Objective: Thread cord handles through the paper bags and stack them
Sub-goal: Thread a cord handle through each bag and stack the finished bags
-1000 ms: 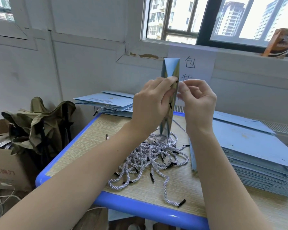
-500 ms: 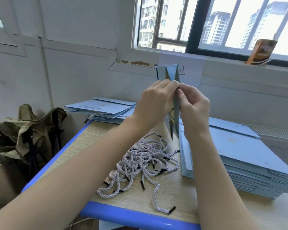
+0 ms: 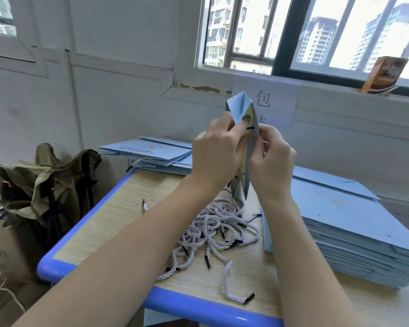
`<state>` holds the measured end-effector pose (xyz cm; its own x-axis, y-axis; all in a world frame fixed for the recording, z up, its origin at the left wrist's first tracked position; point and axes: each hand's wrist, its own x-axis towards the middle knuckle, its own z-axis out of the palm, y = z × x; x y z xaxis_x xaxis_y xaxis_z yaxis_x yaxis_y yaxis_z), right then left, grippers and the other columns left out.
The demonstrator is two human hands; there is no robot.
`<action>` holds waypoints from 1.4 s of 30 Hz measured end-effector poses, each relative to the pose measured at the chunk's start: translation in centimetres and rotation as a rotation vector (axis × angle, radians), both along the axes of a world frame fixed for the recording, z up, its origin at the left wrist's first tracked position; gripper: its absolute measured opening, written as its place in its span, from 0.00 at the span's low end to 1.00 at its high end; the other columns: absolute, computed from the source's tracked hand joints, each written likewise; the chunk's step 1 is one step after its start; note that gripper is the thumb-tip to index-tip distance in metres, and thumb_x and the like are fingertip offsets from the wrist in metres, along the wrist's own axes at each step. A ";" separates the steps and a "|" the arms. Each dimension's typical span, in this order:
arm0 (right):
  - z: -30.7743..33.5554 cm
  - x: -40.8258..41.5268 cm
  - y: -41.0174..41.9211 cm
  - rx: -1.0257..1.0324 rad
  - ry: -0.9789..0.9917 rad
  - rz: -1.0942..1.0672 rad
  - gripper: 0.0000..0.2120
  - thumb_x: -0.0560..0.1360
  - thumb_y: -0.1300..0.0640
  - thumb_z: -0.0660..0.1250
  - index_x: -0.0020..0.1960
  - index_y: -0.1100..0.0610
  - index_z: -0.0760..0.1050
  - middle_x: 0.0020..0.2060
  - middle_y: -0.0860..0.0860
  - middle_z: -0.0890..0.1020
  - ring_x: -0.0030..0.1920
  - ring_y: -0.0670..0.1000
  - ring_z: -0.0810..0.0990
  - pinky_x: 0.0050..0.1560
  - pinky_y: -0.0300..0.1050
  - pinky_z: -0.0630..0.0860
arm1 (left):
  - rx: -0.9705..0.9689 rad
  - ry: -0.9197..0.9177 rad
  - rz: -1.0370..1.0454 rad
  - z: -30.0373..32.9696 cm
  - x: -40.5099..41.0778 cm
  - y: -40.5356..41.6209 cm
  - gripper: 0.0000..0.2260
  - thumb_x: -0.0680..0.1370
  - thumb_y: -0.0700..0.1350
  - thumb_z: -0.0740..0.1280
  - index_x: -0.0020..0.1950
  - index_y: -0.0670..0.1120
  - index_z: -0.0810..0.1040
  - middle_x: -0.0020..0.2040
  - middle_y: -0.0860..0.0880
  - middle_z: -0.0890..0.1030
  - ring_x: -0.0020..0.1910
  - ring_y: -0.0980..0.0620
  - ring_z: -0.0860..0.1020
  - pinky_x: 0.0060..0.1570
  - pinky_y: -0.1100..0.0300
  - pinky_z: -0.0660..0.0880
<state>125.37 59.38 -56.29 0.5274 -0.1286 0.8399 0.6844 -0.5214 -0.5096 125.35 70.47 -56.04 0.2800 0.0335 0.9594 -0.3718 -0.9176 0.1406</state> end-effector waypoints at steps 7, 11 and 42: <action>-0.2 -0.2 0.5 -0.027 0.023 0.000 0.12 0.80 0.65 0.61 0.57 0.56 0.80 0.44 0.50 0.85 0.43 0.54 0.83 0.46 0.47 0.77 | 0.013 0.082 0.097 0.2 0.1 -0.4 0.05 0.71 0.41 0.76 0.41 0.48 0.81 0.38 0.48 0.74 0.33 0.48 0.74 0.25 0.62 0.59; -0.3 -0.4 0.9 -0.021 0.015 0.000 0.10 0.81 0.63 0.62 0.58 0.57 0.80 0.45 0.49 0.85 0.44 0.52 0.84 0.47 0.45 0.79 | 0.039 0.043 0.123 0.3 0.3 -0.3 0.07 0.69 0.39 0.76 0.39 0.45 0.79 0.37 0.47 0.74 0.32 0.48 0.74 0.24 0.62 0.59; 0.1 -0.7 0.1 0.050 0.099 -0.125 0.09 0.79 0.64 0.62 0.55 0.58 0.79 0.45 0.45 0.81 0.41 0.47 0.79 0.45 0.38 0.74 | 0.210 0.744 -0.216 -1.9 -1.3 -0.6 0.05 0.77 0.47 0.65 0.50 0.48 0.77 0.42 0.53 0.72 0.43 0.49 0.68 0.41 0.56 0.65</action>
